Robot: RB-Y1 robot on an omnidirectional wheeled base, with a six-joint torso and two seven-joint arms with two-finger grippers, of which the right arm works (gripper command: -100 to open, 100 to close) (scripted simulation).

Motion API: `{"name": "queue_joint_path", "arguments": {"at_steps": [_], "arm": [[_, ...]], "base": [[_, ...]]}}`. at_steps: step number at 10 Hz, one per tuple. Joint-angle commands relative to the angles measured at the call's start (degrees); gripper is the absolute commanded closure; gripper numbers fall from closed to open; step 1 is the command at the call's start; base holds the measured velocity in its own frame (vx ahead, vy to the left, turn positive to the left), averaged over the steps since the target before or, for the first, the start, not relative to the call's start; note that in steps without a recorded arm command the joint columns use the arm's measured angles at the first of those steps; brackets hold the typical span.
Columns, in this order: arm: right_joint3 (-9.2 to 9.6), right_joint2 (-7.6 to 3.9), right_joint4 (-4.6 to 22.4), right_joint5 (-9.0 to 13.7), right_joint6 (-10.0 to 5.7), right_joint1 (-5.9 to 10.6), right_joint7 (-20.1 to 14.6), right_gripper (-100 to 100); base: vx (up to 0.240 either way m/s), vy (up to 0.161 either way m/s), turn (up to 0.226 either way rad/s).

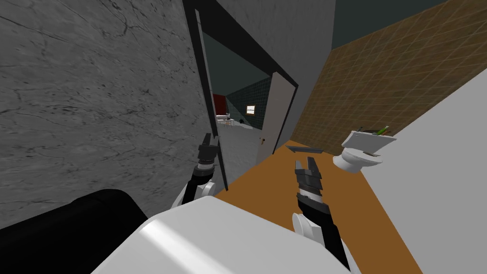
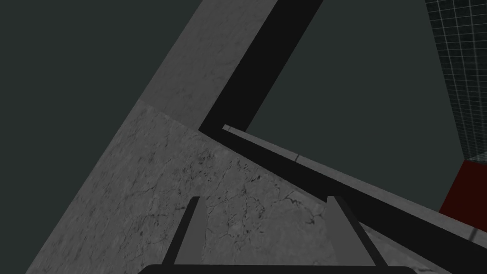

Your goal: Push the door open

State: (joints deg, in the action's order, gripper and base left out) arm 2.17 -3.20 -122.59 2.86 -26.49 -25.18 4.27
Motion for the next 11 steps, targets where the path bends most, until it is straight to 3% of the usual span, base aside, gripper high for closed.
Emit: {"name": "queue_joint_path", "arguments": {"at_steps": [1,11], "arm": [[0.27,-0.19,1.8,-0.4,-0.73,0.63,-0.4,-100],[1.49,-1.44,12.4,-2.9,-3.32,5.01,-2.7,-100]], "base": [[0.102,-0.054,0.034],[0.093,-0.049,0.042]]}}
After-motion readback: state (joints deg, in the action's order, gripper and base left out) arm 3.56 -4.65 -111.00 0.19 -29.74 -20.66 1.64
